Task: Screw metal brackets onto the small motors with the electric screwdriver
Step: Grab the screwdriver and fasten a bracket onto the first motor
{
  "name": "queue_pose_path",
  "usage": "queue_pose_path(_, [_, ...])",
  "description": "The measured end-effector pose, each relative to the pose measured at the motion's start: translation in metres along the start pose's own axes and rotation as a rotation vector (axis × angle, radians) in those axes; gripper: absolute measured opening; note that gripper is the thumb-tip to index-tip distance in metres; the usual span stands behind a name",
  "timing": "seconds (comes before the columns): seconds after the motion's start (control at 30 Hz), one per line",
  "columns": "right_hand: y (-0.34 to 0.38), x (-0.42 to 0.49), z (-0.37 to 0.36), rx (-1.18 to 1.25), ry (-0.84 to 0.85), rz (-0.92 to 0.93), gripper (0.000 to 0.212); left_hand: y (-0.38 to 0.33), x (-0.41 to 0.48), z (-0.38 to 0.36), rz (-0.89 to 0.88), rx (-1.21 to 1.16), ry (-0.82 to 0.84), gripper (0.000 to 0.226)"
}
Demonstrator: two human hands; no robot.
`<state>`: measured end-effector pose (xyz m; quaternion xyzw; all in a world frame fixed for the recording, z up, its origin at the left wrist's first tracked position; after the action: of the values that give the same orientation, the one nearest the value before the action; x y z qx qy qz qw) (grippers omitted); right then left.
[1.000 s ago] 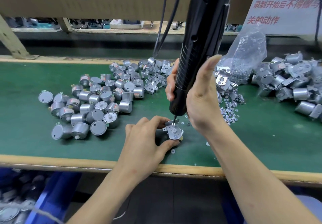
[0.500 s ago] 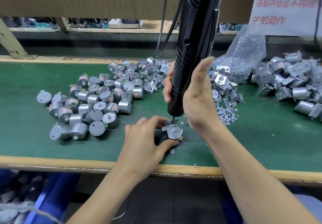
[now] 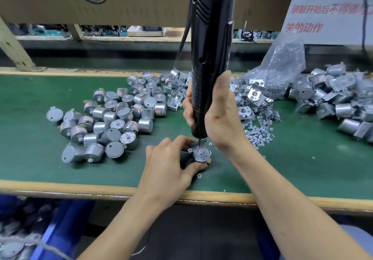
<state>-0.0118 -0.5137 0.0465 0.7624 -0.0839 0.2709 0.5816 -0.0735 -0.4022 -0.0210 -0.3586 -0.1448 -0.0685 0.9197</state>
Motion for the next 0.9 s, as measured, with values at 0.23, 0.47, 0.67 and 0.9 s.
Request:
queue_pose_path(0.23, [0.001, -0.003, 0.001, -0.032, -0.070, 0.008, 0.077, -0.002, -0.001, 0.001, 0.003, 0.015, -0.010, 0.040])
queue_pose_path(0.47, [0.007, -0.008, 0.003, -0.199, -0.155, 0.039, 0.093, -0.005, -0.001, 0.002, -0.024, 0.067, -0.009, 0.040])
queue_pose_path(0.67, [0.035, -0.020, 0.040, -0.644, -0.152, 0.035, 0.033, -0.014, -0.004, 0.006, -0.055, 0.061, -0.061, 0.036])
queue_pose_path(0.9, [0.043, -0.054, 0.062, -0.724, 0.299, -0.582, 0.052, -0.047, 0.003, 0.010, -0.157, -0.039, -0.295, 0.048])
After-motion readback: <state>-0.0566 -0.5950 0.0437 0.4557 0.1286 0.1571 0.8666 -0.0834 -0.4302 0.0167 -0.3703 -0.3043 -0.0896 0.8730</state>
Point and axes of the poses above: each hand's wrist, its own x-axis towards the middle knuckle, its own z-axis out of the back of the hand, y = z × x, the point moved 1 cm from there along x, towards the middle knuckle, and after that the axes turned 4 degrees about z, right-handed, at the moved point
